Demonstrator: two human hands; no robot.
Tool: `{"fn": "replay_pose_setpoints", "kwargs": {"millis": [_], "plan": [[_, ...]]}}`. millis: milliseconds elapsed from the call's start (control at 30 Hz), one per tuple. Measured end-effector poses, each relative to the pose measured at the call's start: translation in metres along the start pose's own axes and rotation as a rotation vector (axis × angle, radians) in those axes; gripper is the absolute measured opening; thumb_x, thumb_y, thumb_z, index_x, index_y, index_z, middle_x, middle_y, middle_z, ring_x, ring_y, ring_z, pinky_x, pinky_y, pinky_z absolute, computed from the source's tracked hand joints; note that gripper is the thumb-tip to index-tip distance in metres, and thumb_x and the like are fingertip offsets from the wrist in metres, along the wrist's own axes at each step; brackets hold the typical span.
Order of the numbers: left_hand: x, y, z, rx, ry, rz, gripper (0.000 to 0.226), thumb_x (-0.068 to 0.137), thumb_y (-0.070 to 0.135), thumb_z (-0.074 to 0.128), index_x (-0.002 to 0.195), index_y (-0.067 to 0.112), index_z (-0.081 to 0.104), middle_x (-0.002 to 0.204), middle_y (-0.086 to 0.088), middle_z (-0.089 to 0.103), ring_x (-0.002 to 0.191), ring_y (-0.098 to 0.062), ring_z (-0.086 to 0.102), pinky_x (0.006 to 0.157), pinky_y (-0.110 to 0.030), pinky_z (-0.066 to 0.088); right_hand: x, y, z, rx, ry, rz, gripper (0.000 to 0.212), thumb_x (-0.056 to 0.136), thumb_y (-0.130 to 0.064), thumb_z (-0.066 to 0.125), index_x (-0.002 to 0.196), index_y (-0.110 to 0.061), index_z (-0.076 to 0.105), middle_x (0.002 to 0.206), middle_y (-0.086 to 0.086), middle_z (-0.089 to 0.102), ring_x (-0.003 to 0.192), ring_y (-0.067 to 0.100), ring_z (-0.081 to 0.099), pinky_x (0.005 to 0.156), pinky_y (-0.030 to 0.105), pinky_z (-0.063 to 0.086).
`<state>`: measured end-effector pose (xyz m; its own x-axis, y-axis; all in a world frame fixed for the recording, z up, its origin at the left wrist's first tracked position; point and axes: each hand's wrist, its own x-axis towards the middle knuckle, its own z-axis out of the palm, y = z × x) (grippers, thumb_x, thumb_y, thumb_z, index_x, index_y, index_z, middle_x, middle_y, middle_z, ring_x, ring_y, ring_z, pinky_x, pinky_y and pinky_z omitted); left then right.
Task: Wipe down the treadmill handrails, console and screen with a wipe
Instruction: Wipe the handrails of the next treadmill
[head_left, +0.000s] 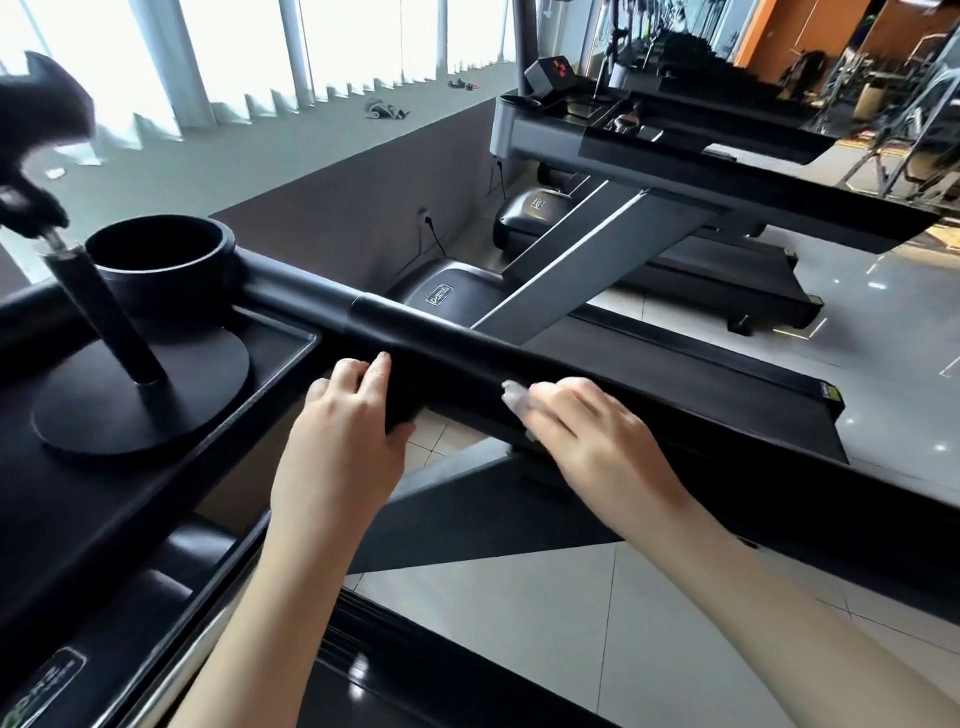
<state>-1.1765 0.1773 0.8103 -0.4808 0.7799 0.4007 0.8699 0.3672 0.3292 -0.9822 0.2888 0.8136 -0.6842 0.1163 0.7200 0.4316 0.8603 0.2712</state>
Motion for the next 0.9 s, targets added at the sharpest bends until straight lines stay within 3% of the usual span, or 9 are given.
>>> {"fn": "replay_pose_setpoints", "kwargs": {"millis": [67,133,333,467,567,633,767,900], "plan": [[0.0,0.0,0.002,0.019,0.0,0.011,0.072,0.079,0.029,0.079,0.139,0.003,0.048,0.121,-0.015,0.056,0.101,-0.038,0.054,0.079,-0.046,0.05,0.016,0.0,0.011,0.114,0.054,0.146,0.023,0.083,0.004,0.071,0.106,0.0,0.071,0.084,0.004,0.064,0.08,0.02,0.052,0.078,0.024,0.047],[0.0,0.0,0.003,0.028,0.011,0.013,0.072,0.078,0.03,0.081,0.137,0.003,0.05,0.118,-0.015,0.057,0.098,-0.037,0.055,0.076,-0.045,0.051,0.033,-0.005,0.023,0.205,0.109,0.242,0.026,0.075,0.009,0.076,0.1,0.001,0.072,0.085,0.004,0.066,0.082,0.018,0.048,0.079,0.02,0.043],[-0.002,0.0,-0.001,0.038,-0.01,0.017,0.071,0.074,0.025,0.084,0.133,0.001,0.054,0.119,-0.015,0.061,0.096,-0.038,0.06,0.071,-0.042,0.053,0.002,-0.006,0.013,0.105,-0.036,0.061,0.028,0.093,0.001,0.059,0.12,-0.003,0.066,0.092,0.001,0.066,0.087,0.021,0.052,0.081,0.031,0.053],[0.0,-0.005,-0.009,0.065,-0.071,0.043,0.071,0.08,0.028,0.077,0.141,0.007,0.047,0.139,-0.012,0.053,0.114,-0.035,0.059,0.086,-0.041,0.05,0.023,-0.008,0.022,0.13,0.0,0.094,0.032,0.08,0.011,0.068,0.11,-0.002,0.07,0.082,0.001,0.064,0.083,0.018,0.047,0.076,0.026,0.049],[-0.003,-0.012,-0.01,0.082,-0.067,0.088,0.072,0.074,0.027,0.082,0.136,0.005,0.053,0.132,-0.014,0.059,0.108,-0.037,0.062,0.082,-0.045,0.053,0.032,-0.019,0.027,0.131,-0.023,0.09,0.034,0.092,0.01,0.044,0.112,-0.001,0.069,0.082,0.0,0.063,0.084,0.018,0.047,0.078,0.026,0.05],[-0.005,-0.015,-0.008,0.109,-0.023,0.096,0.072,0.069,0.027,0.086,0.131,0.005,0.058,0.124,-0.012,0.063,0.107,-0.034,0.061,0.081,-0.044,0.052,0.019,-0.015,0.022,0.054,-0.056,-0.045,0.038,0.102,0.001,0.033,0.114,-0.002,0.068,0.086,0.001,0.065,0.084,0.019,0.052,0.081,0.029,0.053],[-0.008,-0.01,-0.006,0.196,0.075,0.094,0.069,0.069,0.034,0.082,0.13,0.01,0.059,0.127,-0.011,0.06,0.121,-0.032,0.046,0.102,-0.046,0.026,0.006,-0.004,0.016,-0.007,-0.037,-0.151,0.027,0.098,0.0,0.046,0.114,-0.002,0.068,0.086,0.002,0.065,0.083,0.022,0.055,0.079,0.031,0.054],[-0.01,-0.002,-0.011,0.275,-0.021,-0.103,0.087,0.076,0.049,0.07,0.145,0.005,0.038,0.148,-0.028,0.032,0.14,-0.042,0.024,0.114,-0.053,0.001,0.021,-0.017,0.026,0.065,-0.027,-0.039,0.044,0.104,-0.002,0.027,0.107,-0.002,0.071,0.087,0.002,0.065,0.085,0.021,0.052,0.083,0.03,0.051]]}}
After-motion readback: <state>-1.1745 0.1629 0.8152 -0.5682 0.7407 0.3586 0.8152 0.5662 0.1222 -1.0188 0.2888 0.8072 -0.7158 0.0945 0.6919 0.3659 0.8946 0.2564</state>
